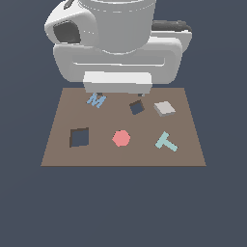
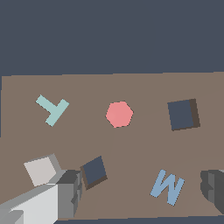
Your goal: Insert a designated object into the corresponding slot on a board.
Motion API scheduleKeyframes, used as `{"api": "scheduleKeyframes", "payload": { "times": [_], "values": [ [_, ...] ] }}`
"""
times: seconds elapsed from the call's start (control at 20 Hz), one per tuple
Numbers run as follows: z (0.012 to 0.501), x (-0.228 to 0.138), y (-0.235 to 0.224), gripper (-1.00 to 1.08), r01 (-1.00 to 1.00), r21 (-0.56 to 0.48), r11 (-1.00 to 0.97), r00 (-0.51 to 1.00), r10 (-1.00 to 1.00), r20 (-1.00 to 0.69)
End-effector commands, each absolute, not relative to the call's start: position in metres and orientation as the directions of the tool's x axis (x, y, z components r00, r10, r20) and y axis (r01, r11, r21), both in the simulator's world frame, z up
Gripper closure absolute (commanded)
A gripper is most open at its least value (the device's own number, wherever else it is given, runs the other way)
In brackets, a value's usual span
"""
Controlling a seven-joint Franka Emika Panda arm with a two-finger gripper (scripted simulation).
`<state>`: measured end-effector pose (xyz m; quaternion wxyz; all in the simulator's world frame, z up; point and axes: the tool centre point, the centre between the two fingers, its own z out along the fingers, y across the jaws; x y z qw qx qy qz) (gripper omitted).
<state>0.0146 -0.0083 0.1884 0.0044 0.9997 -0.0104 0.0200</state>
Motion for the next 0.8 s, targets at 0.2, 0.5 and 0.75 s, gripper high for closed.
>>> {"api": "scheduleKeyframes", "payload": {
  "times": [0.2,0.5,0.75],
  "values": [
    [0.187,0.013,-0.008,-0.92,-0.031,0.008,-0.999,0.999,-0.03,0.04],
    [0.182,0.008,-0.004,-0.92,-0.081,0.007,-0.997,0.996,-0.081,0.039],
    [0.174,0.0,0.001,-0.92,-0.155,0.005,-0.988,0.987,-0.155,0.037]
  ]
}}
